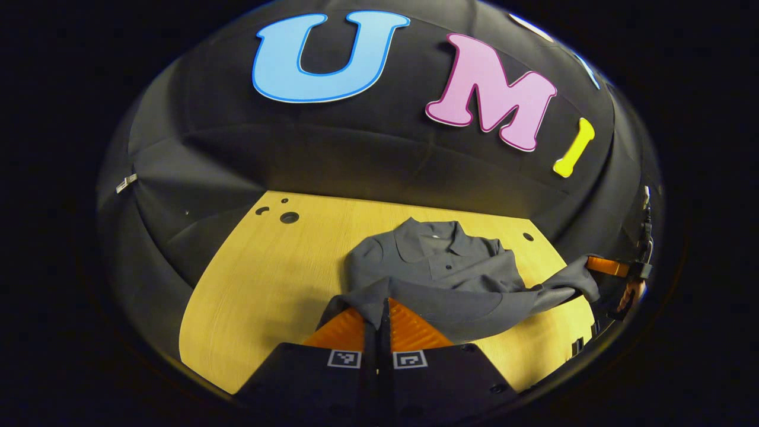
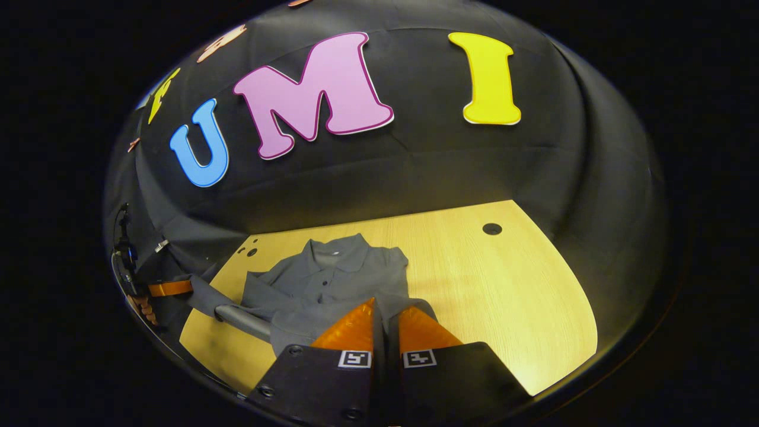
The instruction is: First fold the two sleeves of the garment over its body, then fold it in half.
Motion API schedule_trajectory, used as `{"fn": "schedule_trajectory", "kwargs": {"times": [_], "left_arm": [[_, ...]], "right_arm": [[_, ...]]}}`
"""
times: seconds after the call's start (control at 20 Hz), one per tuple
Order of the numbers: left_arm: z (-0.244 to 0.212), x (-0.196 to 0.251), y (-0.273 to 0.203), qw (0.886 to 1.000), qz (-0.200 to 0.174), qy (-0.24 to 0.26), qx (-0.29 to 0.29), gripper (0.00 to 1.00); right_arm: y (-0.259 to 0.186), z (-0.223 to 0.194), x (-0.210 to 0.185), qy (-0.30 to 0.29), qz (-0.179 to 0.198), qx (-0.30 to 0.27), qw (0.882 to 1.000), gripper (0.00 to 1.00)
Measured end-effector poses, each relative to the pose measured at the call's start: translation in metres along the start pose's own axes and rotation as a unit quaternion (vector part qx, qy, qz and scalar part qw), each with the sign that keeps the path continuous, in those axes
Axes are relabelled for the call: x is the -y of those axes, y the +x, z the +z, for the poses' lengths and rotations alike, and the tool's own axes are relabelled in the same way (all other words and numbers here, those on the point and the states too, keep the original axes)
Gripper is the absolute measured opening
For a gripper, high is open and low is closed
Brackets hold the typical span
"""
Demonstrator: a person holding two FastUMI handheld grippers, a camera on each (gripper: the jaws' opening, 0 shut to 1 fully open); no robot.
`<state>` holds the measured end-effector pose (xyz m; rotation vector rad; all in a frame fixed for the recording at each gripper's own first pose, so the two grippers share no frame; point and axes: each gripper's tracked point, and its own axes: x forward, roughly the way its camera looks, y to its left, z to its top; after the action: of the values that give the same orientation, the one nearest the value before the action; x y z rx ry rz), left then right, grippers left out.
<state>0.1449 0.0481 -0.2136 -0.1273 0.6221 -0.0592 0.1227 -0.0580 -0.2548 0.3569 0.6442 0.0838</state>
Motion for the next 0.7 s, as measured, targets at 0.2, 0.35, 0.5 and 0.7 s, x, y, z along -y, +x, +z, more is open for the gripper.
{"fn": "schedule_trajectory", "kwargs": {"times": [0.2,0.35,0.5,0.7], "left_arm": [[0.013,-0.005,0.028,1.0,0.009,0.003,0.007,0.02],[0.021,-0.013,0.053,1.0,0.017,0.007,0.009,0.05],[0.029,-0.018,0.078,0.999,0.022,0.021,0.011,0.08],[0.035,-0.025,0.115,0.999,0.03,0.033,0.009,0.05]], "right_arm": [[0.035,0.014,0.002,-0.015,0.003,0.004,1.0,0.05],[0.062,0.023,0.002,-0.023,0.005,0.006,1.0,0.05],[0.09,0.023,0.005,-0.036,0.004,0.0,0.999,0.05],[0.125,0.017,0.015,-0.044,-0.005,-0.008,0.999,0.05]]}}
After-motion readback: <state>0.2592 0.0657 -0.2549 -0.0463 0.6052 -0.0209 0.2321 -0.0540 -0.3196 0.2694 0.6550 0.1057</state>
